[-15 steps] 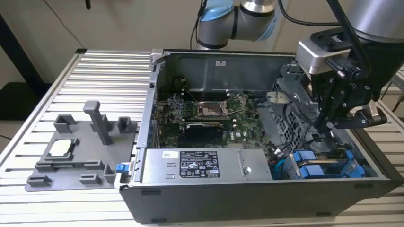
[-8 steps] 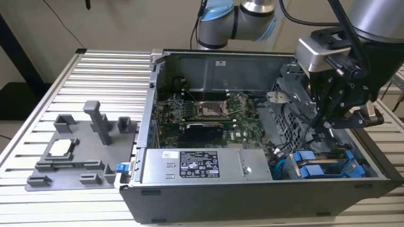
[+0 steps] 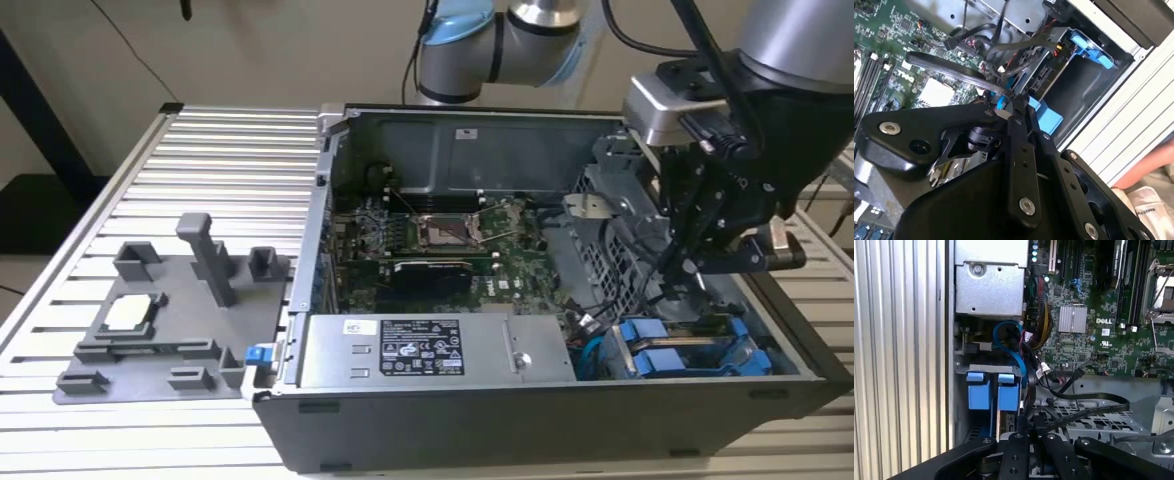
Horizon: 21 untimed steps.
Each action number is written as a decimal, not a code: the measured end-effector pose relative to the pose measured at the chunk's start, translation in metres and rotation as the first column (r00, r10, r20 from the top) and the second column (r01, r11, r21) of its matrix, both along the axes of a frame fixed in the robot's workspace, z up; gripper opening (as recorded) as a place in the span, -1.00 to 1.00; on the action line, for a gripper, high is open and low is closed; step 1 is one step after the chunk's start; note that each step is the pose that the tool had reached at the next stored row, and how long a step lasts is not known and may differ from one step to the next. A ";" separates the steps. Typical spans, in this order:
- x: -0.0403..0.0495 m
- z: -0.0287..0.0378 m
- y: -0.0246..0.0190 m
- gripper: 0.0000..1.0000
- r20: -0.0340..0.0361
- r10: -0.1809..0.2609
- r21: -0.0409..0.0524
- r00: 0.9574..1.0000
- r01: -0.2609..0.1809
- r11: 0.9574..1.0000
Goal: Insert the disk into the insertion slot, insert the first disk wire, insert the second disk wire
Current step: 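Insert the second disk wire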
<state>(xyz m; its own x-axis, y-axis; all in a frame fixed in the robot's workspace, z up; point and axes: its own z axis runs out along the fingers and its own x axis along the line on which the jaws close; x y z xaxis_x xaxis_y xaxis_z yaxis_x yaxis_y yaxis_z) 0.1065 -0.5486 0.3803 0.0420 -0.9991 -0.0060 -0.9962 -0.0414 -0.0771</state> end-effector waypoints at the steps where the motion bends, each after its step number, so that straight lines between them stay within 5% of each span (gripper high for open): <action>1: 0.0019 0.0000 -0.0005 -0.68 -0.008 0.000 0.000 1.000 0.000 1.000; 16: 0.0267 -0.0005 -0.0121 -0.68 -0.111 0.000 0.002 0.994 0.000 1.000; 19: 0.0297 -0.0006 -0.0147 -0.68 -0.128 0.000 0.002 0.992 0.000 1.000; 21: 0.0316 -0.0006 -0.0158 -0.68 -0.133 0.001 0.005 0.991 0.000 1.000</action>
<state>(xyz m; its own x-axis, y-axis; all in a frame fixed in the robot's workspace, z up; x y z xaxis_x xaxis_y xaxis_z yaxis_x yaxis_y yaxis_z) 0.1381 -0.5644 0.3797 0.0406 -0.9990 -0.0169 -0.9976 -0.0415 0.0563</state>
